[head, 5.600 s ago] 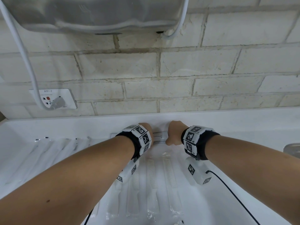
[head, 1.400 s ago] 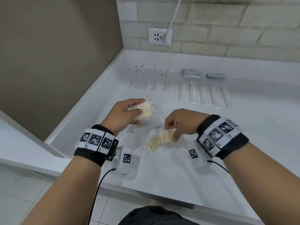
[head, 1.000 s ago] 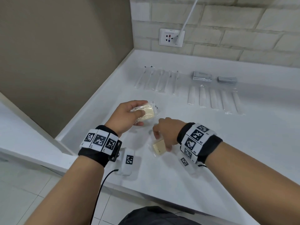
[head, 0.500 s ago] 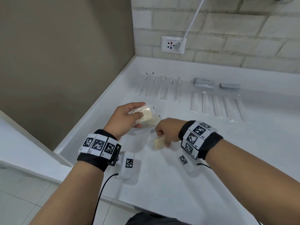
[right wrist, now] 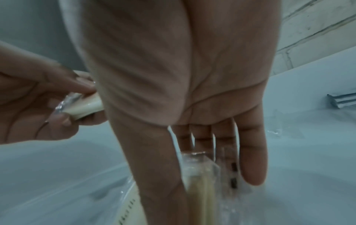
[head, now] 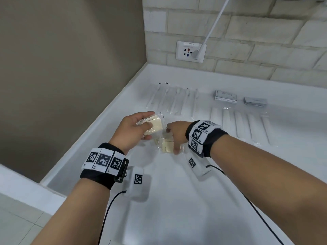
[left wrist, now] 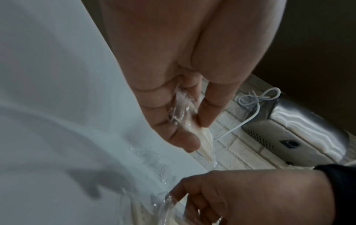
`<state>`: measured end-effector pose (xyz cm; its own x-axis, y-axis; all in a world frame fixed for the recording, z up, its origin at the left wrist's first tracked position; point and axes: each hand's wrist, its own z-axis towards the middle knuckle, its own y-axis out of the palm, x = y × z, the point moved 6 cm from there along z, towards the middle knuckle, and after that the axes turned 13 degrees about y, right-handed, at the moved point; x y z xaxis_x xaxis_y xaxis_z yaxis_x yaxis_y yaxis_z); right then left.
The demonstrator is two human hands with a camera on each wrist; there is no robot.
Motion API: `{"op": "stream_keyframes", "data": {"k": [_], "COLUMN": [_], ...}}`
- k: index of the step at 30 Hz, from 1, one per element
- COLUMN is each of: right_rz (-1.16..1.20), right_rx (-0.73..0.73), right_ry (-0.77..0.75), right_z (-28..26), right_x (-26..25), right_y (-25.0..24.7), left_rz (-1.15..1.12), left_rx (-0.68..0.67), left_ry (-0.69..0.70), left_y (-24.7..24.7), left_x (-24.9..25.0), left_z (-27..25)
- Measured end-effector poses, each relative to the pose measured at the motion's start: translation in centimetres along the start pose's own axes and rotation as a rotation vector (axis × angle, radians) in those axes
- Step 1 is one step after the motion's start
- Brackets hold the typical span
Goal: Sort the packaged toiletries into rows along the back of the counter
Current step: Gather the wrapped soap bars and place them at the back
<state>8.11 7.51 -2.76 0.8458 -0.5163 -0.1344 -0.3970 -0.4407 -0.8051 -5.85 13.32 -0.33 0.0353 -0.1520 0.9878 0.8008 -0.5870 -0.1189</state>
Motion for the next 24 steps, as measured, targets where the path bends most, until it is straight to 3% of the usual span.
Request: {"op": "stream_keyframes", "data": {"k": [6,15,19,24], "right_rz": [-0.088,0.068,0.041,0.186], "right_rx": [0.048,0.085,0.1,0.142], "right_ry": [-0.006,-0.161,-0.141,-0.057], "right_z": [0.4,-1.7,-2.5,-3.3], "right_x": [-0.3,0.6,1.4,2.6], "right_y": [-0.1,1.4,2.6,3.2], "left_rz": [0.046,0.092,0.2,0.215], "left_rx": [-0.007,-0.046,-0.178,-0.389], "left_ry": [-0.02,-0.037,-0.105,-0.217], "left_y": [0.3,-0.3,0.9,4.1], "left_x": [-0.6,-1.4,-2.9,-4.2], "left_z": [0.3,0.0,-0.7,-2.4]}}
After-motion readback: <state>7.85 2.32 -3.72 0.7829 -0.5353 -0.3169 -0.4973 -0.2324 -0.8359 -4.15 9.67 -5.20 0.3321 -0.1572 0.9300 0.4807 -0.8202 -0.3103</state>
